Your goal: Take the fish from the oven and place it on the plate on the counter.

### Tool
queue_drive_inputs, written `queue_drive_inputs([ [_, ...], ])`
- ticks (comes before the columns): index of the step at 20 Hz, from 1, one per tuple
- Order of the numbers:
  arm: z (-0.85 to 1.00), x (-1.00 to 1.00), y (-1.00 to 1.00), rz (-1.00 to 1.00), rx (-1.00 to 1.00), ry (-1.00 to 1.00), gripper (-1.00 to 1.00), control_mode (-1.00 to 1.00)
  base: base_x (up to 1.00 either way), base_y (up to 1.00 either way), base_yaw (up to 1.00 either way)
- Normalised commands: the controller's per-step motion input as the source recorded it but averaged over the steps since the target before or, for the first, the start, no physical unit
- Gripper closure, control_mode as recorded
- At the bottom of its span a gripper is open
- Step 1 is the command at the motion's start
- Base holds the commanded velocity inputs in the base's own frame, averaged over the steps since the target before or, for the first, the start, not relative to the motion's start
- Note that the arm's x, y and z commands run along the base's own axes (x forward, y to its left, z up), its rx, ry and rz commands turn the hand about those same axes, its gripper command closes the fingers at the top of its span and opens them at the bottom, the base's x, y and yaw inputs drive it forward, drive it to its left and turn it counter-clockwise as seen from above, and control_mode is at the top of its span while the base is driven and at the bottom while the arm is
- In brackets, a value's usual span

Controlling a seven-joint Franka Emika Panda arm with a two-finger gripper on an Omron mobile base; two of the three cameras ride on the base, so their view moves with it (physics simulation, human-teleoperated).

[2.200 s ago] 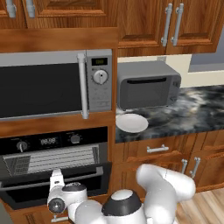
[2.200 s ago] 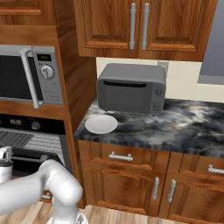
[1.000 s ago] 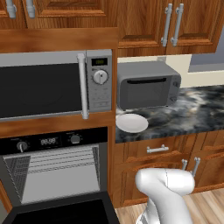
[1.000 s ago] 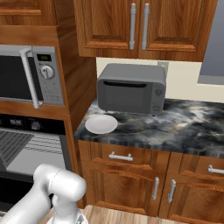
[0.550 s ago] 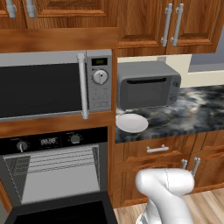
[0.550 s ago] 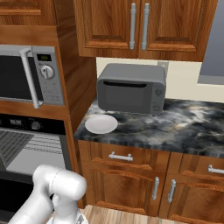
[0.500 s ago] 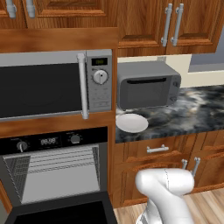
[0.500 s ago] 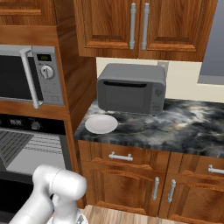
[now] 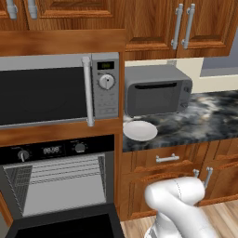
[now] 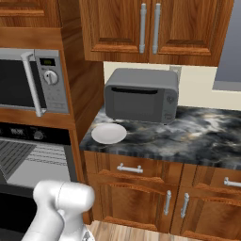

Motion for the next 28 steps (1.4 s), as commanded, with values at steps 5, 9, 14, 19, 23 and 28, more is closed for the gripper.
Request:
queue_drive_inputs([
  [5, 1.00, -0.02, 0.00, 0.01, 0.00, -0.13, -1.00, -1.00, 0.00, 0.00, 0.00],
  [9, 0.99, 0.01, 0.00, 0.00, 0.00, -0.03, -1.00, -1.00, 0.00, 0.00, 0.00],
  [14, 0.46, 0.51, 0.00, 0.00, 0.00, 0.10, -1.00, -1.00, 0.00, 0.00, 0.00],
  [19, 0.01, 1.00, 0.00, 0.00, 0.00, 0.26, -1.00, -1.00, 0.00, 0.00, 0.00],
  [23, 0.00, 0.73, -0.04, 0.00, 0.00, 0.07, -1.00, -1.00, 0.00, 0.00, 0.00],
  [28, 0.00, 0.49, -0.06, 0.01, 0.00, 0.00, -1.00, -1.00, 0.00, 0.00, 0.00],
])
